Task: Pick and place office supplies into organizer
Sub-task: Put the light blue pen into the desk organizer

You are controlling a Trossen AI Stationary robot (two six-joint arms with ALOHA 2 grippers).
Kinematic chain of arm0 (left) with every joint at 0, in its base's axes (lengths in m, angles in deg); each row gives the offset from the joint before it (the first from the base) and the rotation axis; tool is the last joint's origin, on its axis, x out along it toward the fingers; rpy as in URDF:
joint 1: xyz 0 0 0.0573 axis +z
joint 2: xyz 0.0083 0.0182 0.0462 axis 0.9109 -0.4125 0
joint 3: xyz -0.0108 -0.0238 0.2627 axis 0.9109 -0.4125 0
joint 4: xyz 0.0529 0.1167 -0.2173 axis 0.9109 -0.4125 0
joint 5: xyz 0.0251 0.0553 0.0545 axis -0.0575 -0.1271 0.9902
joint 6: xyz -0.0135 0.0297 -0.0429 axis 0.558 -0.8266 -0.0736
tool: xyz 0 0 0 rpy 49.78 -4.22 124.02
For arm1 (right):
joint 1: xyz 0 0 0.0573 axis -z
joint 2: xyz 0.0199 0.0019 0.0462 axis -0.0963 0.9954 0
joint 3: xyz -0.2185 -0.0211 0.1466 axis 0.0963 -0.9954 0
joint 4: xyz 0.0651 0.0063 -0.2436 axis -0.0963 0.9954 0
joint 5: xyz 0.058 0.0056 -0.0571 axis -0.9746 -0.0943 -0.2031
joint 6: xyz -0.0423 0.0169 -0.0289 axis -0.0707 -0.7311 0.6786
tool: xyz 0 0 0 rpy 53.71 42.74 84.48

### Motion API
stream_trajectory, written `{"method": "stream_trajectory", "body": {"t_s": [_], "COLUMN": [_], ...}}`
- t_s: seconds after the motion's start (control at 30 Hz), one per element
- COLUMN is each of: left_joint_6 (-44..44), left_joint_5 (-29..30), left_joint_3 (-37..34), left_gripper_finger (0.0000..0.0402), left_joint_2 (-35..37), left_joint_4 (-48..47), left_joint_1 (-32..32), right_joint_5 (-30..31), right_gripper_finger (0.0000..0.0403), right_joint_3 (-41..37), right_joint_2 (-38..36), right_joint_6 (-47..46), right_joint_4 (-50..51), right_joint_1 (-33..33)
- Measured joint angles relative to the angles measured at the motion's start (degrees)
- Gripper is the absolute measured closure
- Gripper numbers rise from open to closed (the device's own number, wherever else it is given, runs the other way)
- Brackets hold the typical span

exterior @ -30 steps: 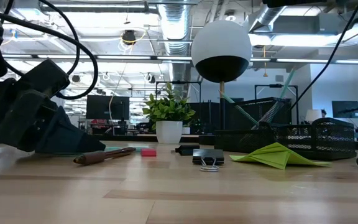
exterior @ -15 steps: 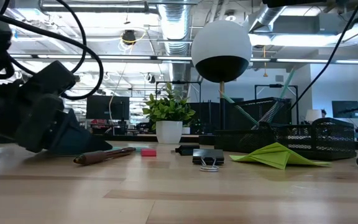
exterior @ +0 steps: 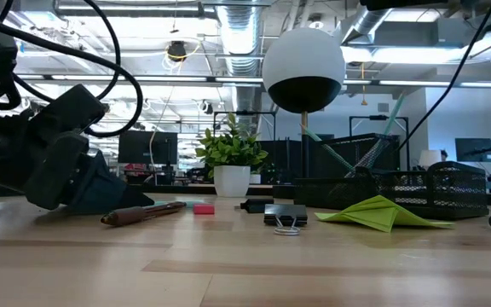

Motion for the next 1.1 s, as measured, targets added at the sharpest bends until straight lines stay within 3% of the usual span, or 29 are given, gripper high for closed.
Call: {"method": "stream_trajectory", "body": {"t_s": [0.17, 0.6, 0.93, 1.1], "left_joint_6": [0.9, -0.2, -10.8, -20.7], "left_joint_5": [0.6, 3.5, 3.1, 0.3], "left_joint_3": [-0.1, -0.2, -0.2, -0.3], "left_gripper_finger": [0.0378, 0.0379, 0.0379, 0.0379], "left_joint_2": [0.0, -0.5, -0.6, -0.6], "left_joint_4": [-0.7, 4.7, 20.1, 30.5], "left_joint_1": [0.0, 0.1, 1.5, 5.1], "right_joint_5": [0.0, 1.4, 0.4, 0.0], "right_gripper_finger": [0.0327, 0.0327, 0.0327, 0.0327], "right_joint_3": [0.0, 0.0, 0.0, 0.1], "right_joint_2": [0.0, 0.0, 0.0, 0.0], "right_joint_6": [0.0, 0.0, 1.9, 2.6], "right_joint_4": [0.0, 0.0, -0.2, -0.2], "right_joint_1": [0.0, 0.0, 0.0, -0.6]}}
